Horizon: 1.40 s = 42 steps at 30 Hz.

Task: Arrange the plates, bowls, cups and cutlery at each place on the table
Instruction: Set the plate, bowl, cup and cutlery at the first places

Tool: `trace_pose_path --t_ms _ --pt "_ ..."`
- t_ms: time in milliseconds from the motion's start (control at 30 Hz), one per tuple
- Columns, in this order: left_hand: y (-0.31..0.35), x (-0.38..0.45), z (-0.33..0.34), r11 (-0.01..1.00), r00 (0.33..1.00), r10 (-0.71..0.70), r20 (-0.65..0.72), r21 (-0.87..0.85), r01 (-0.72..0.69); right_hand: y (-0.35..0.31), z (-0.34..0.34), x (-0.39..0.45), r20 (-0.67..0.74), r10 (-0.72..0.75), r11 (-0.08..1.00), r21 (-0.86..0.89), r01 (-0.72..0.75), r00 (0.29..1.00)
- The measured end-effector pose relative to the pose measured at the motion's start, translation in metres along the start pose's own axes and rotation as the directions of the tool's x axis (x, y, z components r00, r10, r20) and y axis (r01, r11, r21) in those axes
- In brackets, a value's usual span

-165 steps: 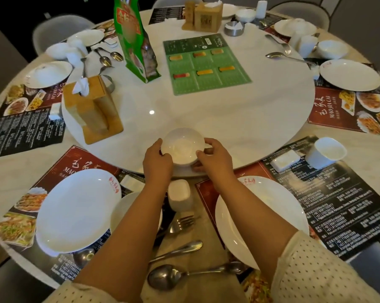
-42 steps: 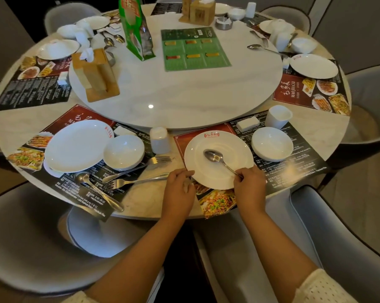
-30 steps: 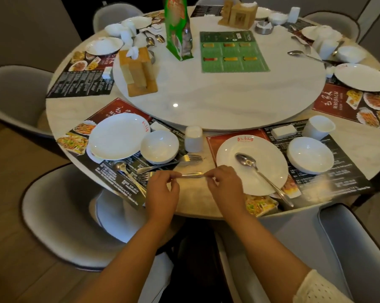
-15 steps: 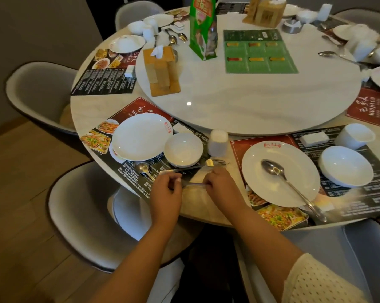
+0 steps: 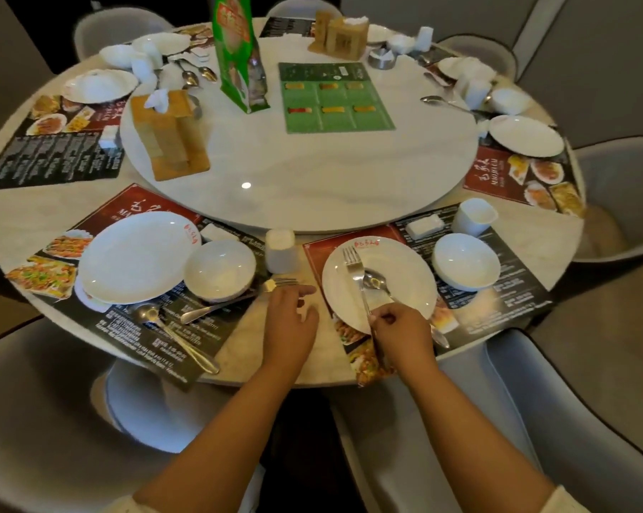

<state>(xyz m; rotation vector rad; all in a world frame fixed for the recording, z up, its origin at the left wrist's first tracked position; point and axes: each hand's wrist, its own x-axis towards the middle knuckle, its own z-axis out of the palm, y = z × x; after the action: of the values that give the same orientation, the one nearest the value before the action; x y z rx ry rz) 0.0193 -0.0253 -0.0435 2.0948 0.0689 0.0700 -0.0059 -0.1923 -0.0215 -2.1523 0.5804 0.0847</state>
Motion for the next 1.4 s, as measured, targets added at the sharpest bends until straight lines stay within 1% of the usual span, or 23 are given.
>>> trace_pose_path --t_ms 33,100,233,400,567,833,1033,1133,1233,1300,1400 --pt "0.002 0.0 0.01 0.999 0.998 -0.021 0.061 0.028 0.019 0.003 -0.004 0.003 -0.02 0.043 0.999 0.01 -0.043 0.999" --pt "0.003 -0.001 0.027 0.998 0.993 -0.039 0.115 0.055 0.032 0.007 -0.008 0.007 -0.056 0.101 0.995 0.013 -0.1 0.993" --pt "0.004 -0.004 0.043 0.997 0.991 -0.058 0.119 0.048 0.053 0.01 -0.01 0.015 -0.1 0.13 0.989 -0.06 -0.137 0.986" --pt "0.002 -0.005 0.044 0.998 0.991 -0.059 0.122 0.01 0.059 0.01 -0.009 0.022 -0.109 0.177 0.979 -0.079 -0.186 0.978" --pt "0.006 -0.007 0.043 0.998 0.99 -0.055 0.129 -0.002 0.055 0.012 -0.008 0.024 -0.09 0.193 0.979 -0.043 -0.197 0.977" --pt "0.008 -0.013 0.037 0.998 0.993 -0.056 0.107 0.018 0.054 0.015 -0.011 0.018 -0.089 0.169 0.981 -0.076 -0.176 0.982" --pt "0.009 -0.017 0.035 0.999 0.991 -0.05 0.122 0.026 0.047 0.015 -0.017 0.014 -0.097 0.129 0.988 -0.078 -0.137 0.987" --pt "0.01 -0.018 0.032 0.998 0.992 -0.051 0.119 0.04 0.046 0.015 -0.019 0.007 -0.157 0.097 0.992 -0.064 -0.108 0.983" --pt "0.012 -0.018 0.024 0.998 0.994 -0.023 0.109 0.063 0.017 0.007 -0.015 -0.003 -0.203 -0.023 1.0 0.001 0.024 0.979" --pt "0.013 -0.017 0.014 0.997 0.995 -0.005 0.097 0.079 -0.002 -0.003 -0.008 -0.01 -0.167 -0.103 0.987 0.101 0.121 0.981" --pt "0.011 -0.015 -0.008 0.998 0.998 0.02 0.062 0.057 -0.024 -0.021 0.007 -0.018 -0.067 -0.17 0.969 0.169 0.179 0.983"
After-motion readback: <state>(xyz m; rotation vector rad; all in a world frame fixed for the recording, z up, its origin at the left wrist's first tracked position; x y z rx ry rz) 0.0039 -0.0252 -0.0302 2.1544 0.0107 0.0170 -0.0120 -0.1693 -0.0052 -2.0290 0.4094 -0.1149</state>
